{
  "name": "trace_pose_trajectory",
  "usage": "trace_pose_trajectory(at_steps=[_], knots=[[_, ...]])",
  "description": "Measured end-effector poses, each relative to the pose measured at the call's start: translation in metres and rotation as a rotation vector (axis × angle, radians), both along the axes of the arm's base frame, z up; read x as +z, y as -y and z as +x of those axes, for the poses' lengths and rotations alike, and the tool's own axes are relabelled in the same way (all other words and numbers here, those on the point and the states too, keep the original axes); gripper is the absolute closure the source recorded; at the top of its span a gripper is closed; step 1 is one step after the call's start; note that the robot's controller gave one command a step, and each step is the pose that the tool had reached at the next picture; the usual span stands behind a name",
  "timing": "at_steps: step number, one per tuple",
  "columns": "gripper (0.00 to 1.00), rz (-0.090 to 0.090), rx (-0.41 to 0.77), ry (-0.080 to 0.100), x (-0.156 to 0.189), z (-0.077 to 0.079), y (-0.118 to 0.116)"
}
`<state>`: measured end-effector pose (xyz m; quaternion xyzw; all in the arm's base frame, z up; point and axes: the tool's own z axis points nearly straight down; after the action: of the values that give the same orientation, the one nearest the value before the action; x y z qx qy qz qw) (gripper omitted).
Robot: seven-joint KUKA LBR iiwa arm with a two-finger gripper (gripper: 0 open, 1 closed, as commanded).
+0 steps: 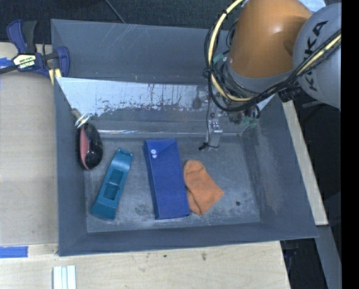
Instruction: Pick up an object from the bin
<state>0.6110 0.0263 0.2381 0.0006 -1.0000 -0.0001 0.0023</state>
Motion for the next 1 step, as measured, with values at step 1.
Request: trace_pose_trajectory(at_steps=[1], knots=[[0.00, 0.000, 0.000, 0.009, 0.0054, 0.0011, 0.0001]])
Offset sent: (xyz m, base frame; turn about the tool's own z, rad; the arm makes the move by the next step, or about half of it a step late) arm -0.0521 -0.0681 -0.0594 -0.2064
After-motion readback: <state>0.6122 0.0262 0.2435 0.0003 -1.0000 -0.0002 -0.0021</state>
